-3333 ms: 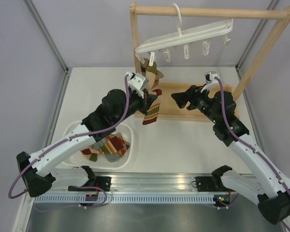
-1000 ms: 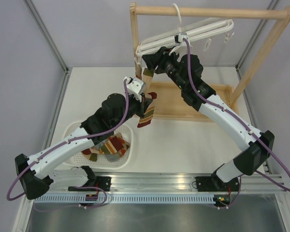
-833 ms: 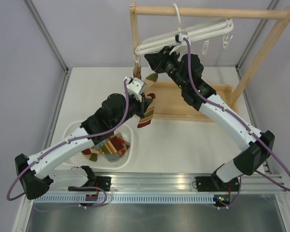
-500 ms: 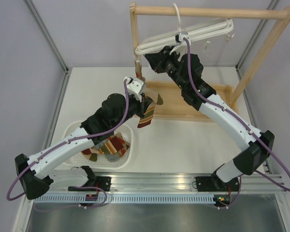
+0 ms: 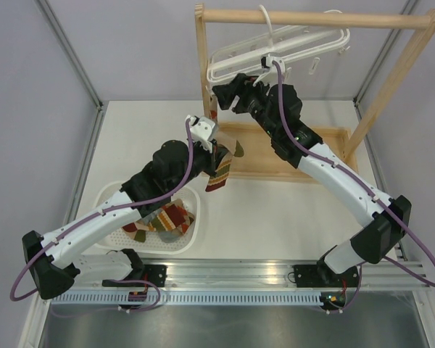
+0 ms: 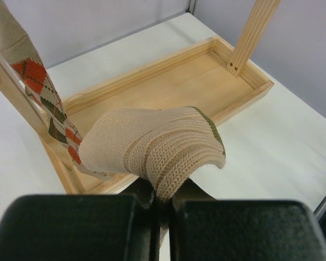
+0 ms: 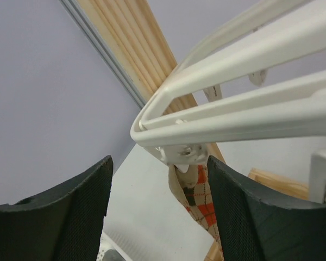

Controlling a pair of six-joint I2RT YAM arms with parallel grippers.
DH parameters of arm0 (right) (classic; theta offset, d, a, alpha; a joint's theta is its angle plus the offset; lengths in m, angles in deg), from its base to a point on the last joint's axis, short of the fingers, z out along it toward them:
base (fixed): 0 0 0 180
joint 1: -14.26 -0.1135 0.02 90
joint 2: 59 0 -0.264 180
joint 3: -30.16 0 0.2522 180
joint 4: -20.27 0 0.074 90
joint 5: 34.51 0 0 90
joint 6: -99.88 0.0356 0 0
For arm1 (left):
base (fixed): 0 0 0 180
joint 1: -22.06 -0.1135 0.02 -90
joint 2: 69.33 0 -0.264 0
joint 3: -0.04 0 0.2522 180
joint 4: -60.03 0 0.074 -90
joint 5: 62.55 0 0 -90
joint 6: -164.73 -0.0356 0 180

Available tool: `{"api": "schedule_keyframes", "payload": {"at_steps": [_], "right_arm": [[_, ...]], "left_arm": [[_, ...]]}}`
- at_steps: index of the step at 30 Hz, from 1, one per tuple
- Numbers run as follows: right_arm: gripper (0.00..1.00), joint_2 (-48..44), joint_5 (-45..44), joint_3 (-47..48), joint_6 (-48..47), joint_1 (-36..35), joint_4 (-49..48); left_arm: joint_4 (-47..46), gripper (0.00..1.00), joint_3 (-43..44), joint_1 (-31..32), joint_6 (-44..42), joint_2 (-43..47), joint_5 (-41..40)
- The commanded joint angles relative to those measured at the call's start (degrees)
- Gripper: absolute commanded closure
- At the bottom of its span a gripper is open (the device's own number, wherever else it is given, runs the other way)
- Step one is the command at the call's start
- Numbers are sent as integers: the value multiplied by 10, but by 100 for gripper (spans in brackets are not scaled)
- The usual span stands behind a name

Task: Remove the socks clipped to the hanger

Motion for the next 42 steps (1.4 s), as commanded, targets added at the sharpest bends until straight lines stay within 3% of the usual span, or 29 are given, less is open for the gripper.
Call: {"api": "schedule_keyframes", "payload": {"at_steps": [1, 9, 15, 21, 27, 30, 31, 35, 42], "right_arm": [[26, -27, -24, -18, -12, -2, -1], [25, -77, -67, -100, -22, 2, 7], [24, -139, -56, -201, 6, 43, 7], [25, -219, -37, -315, 29, 98, 7], [24, -277, -7, -403, 41, 159, 8], [24, -287, 5, -433, 48, 175, 5], [24, -289, 8, -440, 53, 178, -2], [24, -293, 21, -473, 59, 184, -18], [24, -290, 39, -516, 80, 196, -56]], "left_arm": [[-1, 98, 0, 3, -19, 6, -12], [5, 98, 0, 1, -17, 6, -16], [44, 98, 9, -32, 49, -17, -26], [60, 98, -3, -146, 133, -17, 54], [68, 98, -92, -292, 210, 77, 142], [71, 98, -164, -434, 253, 123, 231], [71, 98, -181, -452, 263, 135, 243], [83, 98, -247, -491, 280, 211, 240], [186, 98, -226, -497, 276, 329, 221]]}}
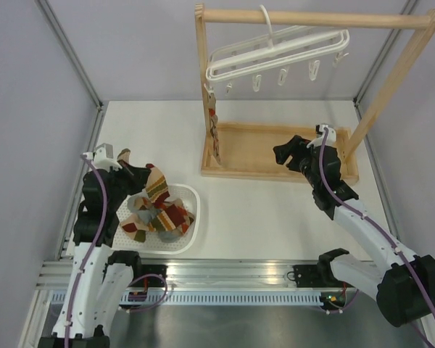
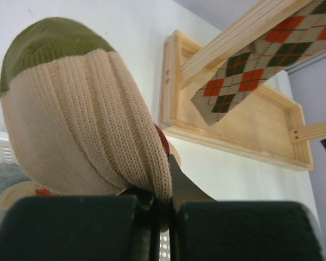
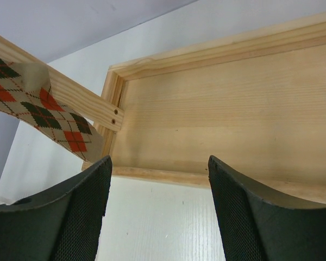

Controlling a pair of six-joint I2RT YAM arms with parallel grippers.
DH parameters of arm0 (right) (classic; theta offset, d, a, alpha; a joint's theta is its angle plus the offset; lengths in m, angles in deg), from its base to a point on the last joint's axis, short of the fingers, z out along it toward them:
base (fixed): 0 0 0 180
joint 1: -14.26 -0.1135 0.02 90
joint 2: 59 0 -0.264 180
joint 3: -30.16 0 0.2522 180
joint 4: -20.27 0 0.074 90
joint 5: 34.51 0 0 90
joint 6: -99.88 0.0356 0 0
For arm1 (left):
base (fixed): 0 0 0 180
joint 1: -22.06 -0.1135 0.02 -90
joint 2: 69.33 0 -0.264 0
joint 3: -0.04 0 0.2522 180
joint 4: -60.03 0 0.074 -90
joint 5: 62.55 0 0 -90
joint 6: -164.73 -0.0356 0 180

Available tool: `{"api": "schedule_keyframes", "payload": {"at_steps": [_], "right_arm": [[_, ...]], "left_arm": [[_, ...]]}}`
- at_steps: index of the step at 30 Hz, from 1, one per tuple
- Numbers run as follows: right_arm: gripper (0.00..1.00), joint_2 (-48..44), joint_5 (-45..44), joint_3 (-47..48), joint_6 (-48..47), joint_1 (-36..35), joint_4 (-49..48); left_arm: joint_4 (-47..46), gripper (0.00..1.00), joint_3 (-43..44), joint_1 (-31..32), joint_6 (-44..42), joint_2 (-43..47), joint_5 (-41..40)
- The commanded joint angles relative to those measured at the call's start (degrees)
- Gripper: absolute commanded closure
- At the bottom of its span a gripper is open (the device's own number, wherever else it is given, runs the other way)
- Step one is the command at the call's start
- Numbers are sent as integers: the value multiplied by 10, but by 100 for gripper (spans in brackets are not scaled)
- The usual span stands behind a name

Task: Remove the socks clipped to the hanger

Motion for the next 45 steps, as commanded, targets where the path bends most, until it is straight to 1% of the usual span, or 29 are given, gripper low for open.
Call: {"api": "schedule_keyframes", "payload": {"at_steps": [1, 2, 5, 7, 9, 11, 12, 17, 23, 24, 25, 26, 27, 28, 39, 41, 43, 45], "right_arm": [[24, -5, 17, -21, 23, 5, -58], [24, -2, 22, -30, 27, 5, -64], [25, 1, 33, -45, 36, 7, -81], [24, 0, 35, -49, 32, 9, -81], [24, -4, 35, -57, 31, 11, -81], [24, -9, 36, -63, 32, 17, -81], [25, -9, 52, -65, 35, 18, -82], [24, -10, 101, -90, 68, 43, -125], [24, -10, 115, -109, 78, 57, -140], [24, -10, 117, -109, 78, 59, -139], [24, -9, 121, -109, 77, 63, -139], [24, -9, 125, -110, 77, 65, -139], [24, -9, 127, -110, 78, 68, -139], [24, -9, 128, -110, 78, 70, -140], [24, -8, 147, -130, 84, 84, -152], [24, -9, 152, -131, 82, 88, -152], [24, -9, 158, -131, 81, 91, -149], [25, -11, 160, -131, 79, 96, -147]], "left_arm": [[44, 98, 17, -3, 35, 41, 28], [53, 98, 11, -3, 45, 47, 55], [56, 98, -28, -3, 100, 72, 97], [62, 98, -53, -3, 106, 96, 97], [88, 98, -59, -3, 100, 131, 76], [108, 98, -64, -3, 82, 143, 60], [122, 98, -67, -3, 78, 143, 58], [121, 98, -98, -3, 102, 136, 102], [118, 98, -115, -3, 114, 154, 108], [117, 85, -113, -3, 112, 151, 108], [117, 69, -105, -3, 108, 149, 109], [119, 51, -101, -3, 103, 146, 106], [125, 20, -98, -3, 102, 144, 104], [129, 0, -91, -3, 99, 142, 101], [135, 0, -85, -3, 94, 134, 81], [135, 0, -71, -3, 85, 133, 61], [133, 0, -40, -3, 74, 124, 35], [119, 0, -2, -3, 66, 97, 19]]}}
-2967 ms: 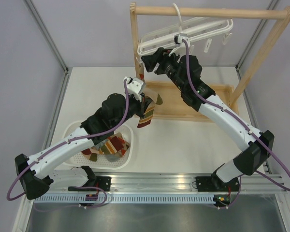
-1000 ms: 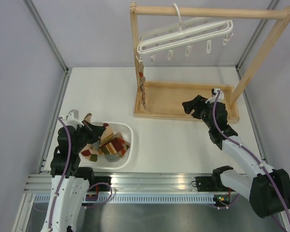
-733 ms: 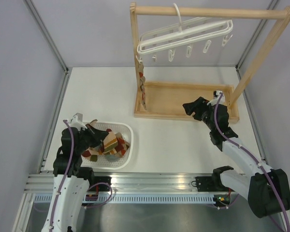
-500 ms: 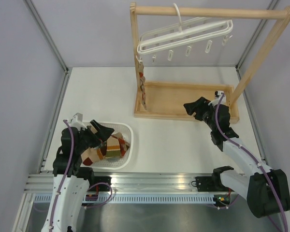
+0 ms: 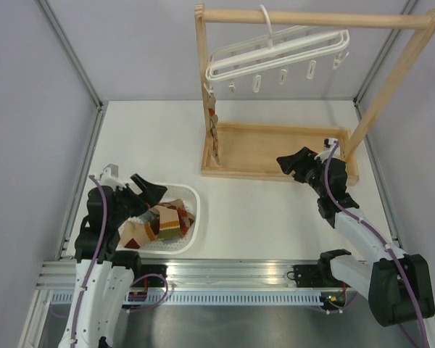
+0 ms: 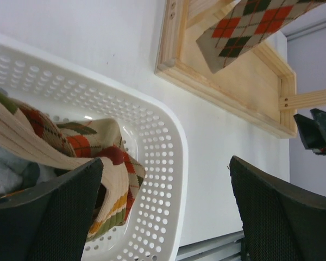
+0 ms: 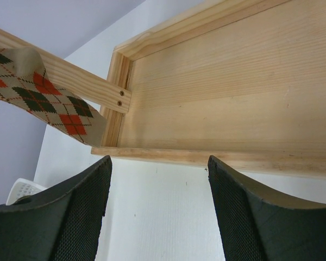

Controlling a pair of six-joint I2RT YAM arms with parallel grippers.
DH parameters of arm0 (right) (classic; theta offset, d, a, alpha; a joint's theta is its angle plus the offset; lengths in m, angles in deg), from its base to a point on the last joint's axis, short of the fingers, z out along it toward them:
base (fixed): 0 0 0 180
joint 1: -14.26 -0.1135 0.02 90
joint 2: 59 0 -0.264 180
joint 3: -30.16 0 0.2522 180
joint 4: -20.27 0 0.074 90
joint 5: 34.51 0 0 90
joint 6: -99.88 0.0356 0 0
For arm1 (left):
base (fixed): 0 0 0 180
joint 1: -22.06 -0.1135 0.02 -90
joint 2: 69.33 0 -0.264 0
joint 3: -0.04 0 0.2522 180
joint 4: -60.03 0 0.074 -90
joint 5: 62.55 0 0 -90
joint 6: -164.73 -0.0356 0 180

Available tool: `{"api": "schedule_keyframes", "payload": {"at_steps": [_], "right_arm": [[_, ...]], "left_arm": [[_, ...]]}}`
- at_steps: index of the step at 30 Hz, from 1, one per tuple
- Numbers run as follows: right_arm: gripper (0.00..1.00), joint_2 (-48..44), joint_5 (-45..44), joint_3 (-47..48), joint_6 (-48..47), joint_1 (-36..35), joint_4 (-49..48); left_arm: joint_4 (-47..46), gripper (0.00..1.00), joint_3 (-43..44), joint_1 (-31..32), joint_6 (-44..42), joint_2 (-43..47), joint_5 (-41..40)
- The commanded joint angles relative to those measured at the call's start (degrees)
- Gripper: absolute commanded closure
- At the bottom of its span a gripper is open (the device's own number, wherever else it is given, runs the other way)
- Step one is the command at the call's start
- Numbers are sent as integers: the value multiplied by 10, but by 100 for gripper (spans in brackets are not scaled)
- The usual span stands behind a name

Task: Remove the socks clipped to the hanger

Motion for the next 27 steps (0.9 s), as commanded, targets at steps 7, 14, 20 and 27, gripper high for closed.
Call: {"api": "schedule_keyframes", "payload": {"at_steps": [7, 14, 20, 27], "right_arm": [[24, -19, 34, -13, -5, 22, -22], [24, -21, 54, -14, -3, 34, -20], [24, -26, 64, -40, 25, 35, -48], [24, -37, 69, -64, 39, 36, -69]], "left_arm": [[-148, 0, 127, -2, 42, -130, 32], [-235, 6, 274, 20, -15, -251, 83], [-233, 6, 369, 163, -138, -304, -46], [-228, 6, 453, 363, -255, -430, -264]]}}
